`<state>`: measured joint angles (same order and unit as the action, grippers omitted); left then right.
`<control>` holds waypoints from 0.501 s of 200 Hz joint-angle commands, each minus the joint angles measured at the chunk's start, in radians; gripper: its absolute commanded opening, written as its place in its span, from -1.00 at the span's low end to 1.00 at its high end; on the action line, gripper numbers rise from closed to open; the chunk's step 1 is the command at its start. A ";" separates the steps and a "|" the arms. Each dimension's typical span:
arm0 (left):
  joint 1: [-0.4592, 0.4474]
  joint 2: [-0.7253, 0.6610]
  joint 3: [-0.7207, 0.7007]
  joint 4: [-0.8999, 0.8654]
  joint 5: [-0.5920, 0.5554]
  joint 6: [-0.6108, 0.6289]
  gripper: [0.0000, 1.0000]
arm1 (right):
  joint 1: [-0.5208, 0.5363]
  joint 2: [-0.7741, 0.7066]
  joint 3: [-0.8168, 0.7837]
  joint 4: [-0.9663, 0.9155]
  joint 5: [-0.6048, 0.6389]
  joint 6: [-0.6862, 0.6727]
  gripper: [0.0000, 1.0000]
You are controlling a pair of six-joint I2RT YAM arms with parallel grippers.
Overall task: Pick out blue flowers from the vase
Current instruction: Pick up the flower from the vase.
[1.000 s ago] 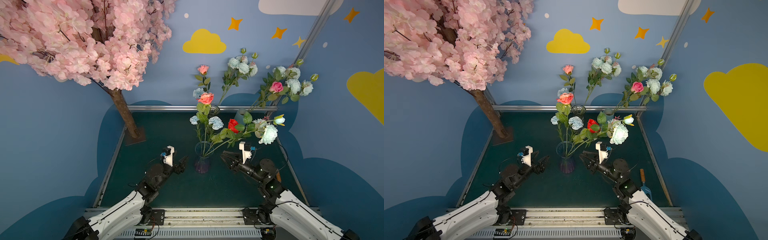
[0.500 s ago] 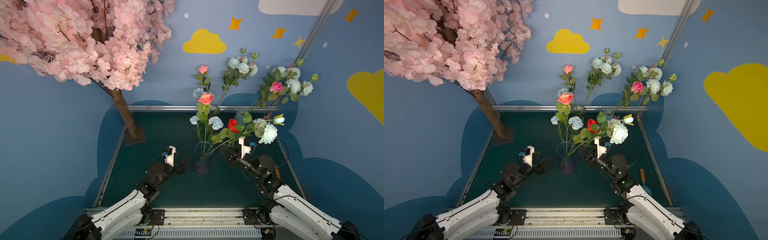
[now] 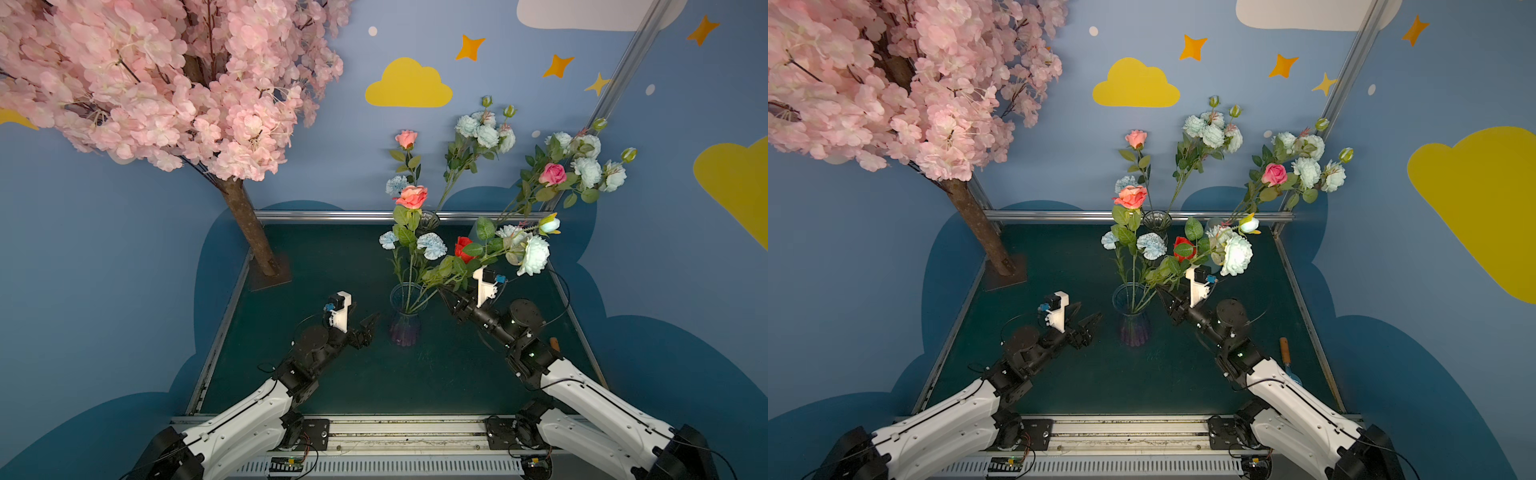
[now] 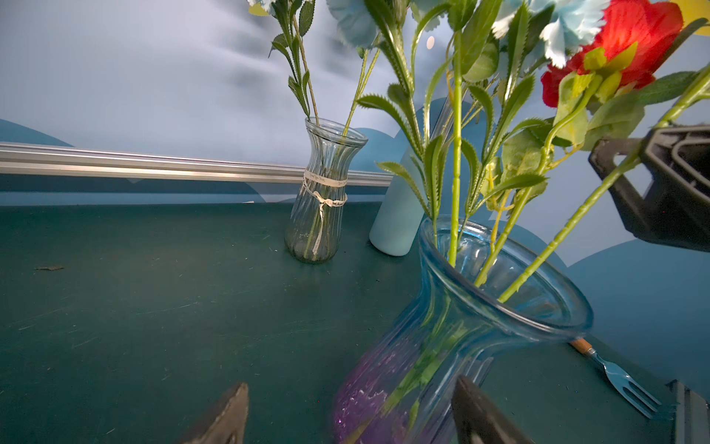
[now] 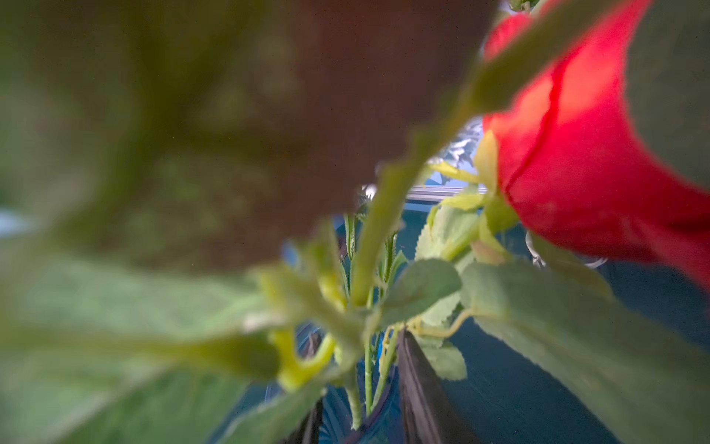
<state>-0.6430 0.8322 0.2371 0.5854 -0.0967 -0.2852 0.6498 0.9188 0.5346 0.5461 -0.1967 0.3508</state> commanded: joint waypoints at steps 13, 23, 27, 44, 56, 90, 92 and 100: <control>0.003 0.007 0.007 0.033 0.008 -0.006 0.66 | 0.005 0.041 0.038 0.062 -0.027 0.001 -0.56; 0.003 0.008 0.006 0.033 0.009 -0.006 0.66 | 0.004 0.041 0.038 0.059 -0.030 0.003 -0.66; 0.003 0.008 0.006 0.034 0.008 -0.006 0.66 | 0.004 0.040 0.040 0.057 -0.030 0.003 -0.69; 0.003 0.007 0.007 0.034 0.009 -0.006 0.66 | 0.006 0.029 0.049 0.028 -0.029 -0.002 -0.81; 0.004 0.008 0.005 0.034 0.009 -0.006 0.66 | 0.008 0.018 0.065 -0.002 -0.029 -0.010 -0.88; 0.003 0.009 0.007 0.036 0.009 -0.007 0.66 | 0.020 -0.008 0.168 -0.147 -0.029 -0.055 -1.00; 0.003 0.010 0.007 0.036 0.009 -0.006 0.66 | 0.021 -0.009 0.176 -0.158 -0.028 -0.058 -1.00; 0.003 0.011 0.007 0.036 0.009 -0.007 0.66 | 0.022 -0.014 0.206 -0.206 -0.024 -0.071 -1.00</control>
<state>-0.6430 0.8387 0.2371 0.5926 -0.0967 -0.2855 0.6621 0.9417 0.6315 0.4541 -0.2207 0.3317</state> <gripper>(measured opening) 0.830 0.089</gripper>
